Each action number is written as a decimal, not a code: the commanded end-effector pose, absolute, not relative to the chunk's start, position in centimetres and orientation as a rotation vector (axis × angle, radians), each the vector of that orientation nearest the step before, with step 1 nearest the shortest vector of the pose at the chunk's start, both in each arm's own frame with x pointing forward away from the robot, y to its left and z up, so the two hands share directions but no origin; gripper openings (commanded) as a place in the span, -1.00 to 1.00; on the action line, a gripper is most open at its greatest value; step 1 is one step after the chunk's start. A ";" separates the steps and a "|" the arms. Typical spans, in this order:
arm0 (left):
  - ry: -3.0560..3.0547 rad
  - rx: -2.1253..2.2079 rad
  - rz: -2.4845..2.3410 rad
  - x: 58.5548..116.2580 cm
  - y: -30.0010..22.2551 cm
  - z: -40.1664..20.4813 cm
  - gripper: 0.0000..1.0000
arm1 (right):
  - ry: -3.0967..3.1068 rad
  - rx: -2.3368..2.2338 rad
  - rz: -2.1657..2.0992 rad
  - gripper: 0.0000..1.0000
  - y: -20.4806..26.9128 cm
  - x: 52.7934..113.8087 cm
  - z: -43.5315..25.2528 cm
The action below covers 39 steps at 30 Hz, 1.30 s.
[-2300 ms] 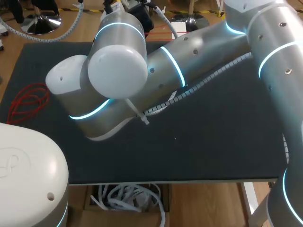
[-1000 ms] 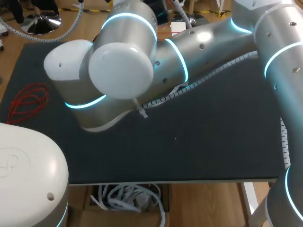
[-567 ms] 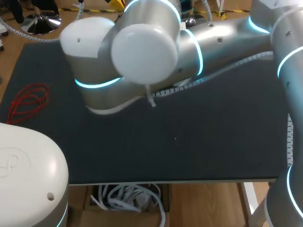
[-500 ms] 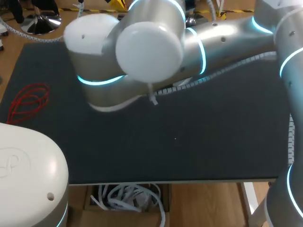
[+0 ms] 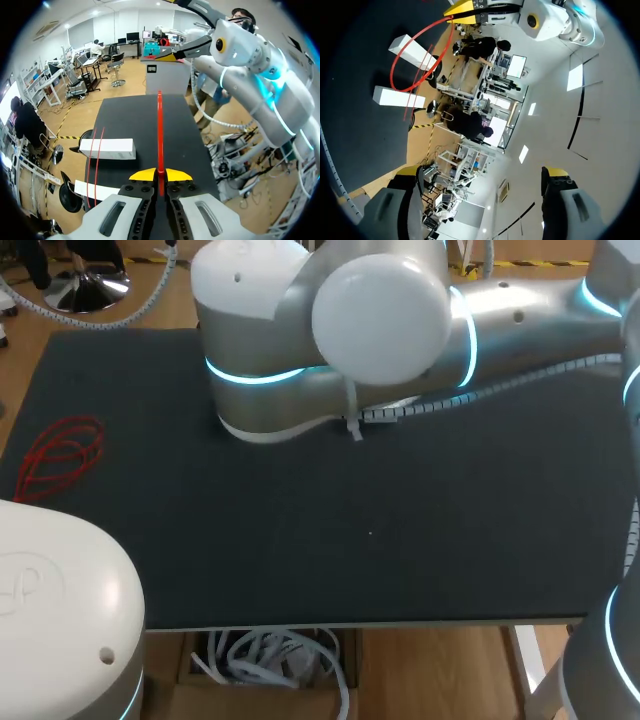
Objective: Grab the tape and strap the tape.
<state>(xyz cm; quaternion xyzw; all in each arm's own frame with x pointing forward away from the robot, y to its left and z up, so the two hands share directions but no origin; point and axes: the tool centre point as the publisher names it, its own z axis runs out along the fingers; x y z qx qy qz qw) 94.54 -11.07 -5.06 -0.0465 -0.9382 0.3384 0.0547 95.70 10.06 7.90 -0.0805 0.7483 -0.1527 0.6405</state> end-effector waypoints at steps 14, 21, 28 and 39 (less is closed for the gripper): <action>-2.587 0.732 0.786 92.0 3.6 -20.5 -1.00 | 1.713 -0.188 -0.349 1.00 10.0 95.6 8.2; -2.504 0.954 0.799 89.7 9.6 -25.3 -1.00 | 1.713 -0.188 -0.349 1.00 10.0 95.6 8.2; -2.405 1.073 0.729 88.9 14.2 -29.3 -1.00 | 1.713 -0.188 -0.349 1.00 10.0 95.6 8.2; -2.288 1.146 0.458 89.8 19.4 -32.5 -1.00 | 1.713 -0.188 -0.349 1.00 10.0 95.6 8.2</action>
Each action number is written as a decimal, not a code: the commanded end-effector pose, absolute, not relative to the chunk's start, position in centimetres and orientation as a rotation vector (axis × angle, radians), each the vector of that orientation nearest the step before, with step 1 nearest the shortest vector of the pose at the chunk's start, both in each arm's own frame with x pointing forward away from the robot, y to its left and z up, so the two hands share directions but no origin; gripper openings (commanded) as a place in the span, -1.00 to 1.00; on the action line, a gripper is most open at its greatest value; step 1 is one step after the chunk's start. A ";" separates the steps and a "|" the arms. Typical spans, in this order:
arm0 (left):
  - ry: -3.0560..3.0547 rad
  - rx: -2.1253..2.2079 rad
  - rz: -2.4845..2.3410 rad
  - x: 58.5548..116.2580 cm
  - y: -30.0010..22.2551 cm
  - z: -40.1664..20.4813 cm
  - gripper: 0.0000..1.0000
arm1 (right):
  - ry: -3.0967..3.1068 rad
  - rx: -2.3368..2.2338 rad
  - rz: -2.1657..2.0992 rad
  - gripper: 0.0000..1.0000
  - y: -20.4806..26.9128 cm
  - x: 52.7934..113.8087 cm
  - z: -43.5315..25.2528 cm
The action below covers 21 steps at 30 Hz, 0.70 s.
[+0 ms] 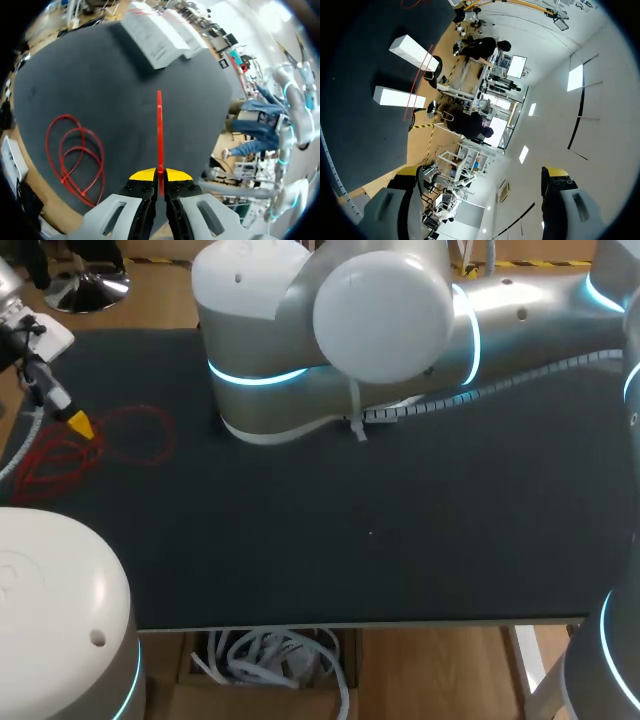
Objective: Grab the tape and strap the tape.
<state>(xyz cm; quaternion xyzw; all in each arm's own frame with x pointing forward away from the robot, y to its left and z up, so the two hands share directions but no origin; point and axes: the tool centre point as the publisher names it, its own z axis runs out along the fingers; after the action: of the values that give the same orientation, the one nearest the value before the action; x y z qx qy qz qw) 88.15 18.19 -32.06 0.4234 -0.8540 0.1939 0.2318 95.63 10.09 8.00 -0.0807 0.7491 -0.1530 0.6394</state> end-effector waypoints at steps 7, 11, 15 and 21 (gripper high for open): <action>-2.242 1.247 0.326 90.8 22.4 -33.4 -1.00 | 1.713 -0.188 -0.349 1.00 10.0 95.6 8.2; -2.204 1.290 0.285 91.2 24.5 -33.9 -1.00 | 1.713 -0.188 -0.349 1.00 10.0 95.6 8.2; -2.185 1.317 0.250 91.5 26.5 -33.7 -1.00 | 1.713 -0.188 -0.349 1.00 10.0 95.6 8.2; -2.147 1.328 0.219 91.6 28.3 -33.9 -1.00 | 1.713 -0.188 -0.349 1.00 10.0 95.6 8.2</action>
<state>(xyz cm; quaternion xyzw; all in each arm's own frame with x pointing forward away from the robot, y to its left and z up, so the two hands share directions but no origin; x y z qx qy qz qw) 90.80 27.73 -33.66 0.5089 -0.8146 0.0853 0.2647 95.63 10.10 8.04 -0.0807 0.7494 -0.1530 0.6391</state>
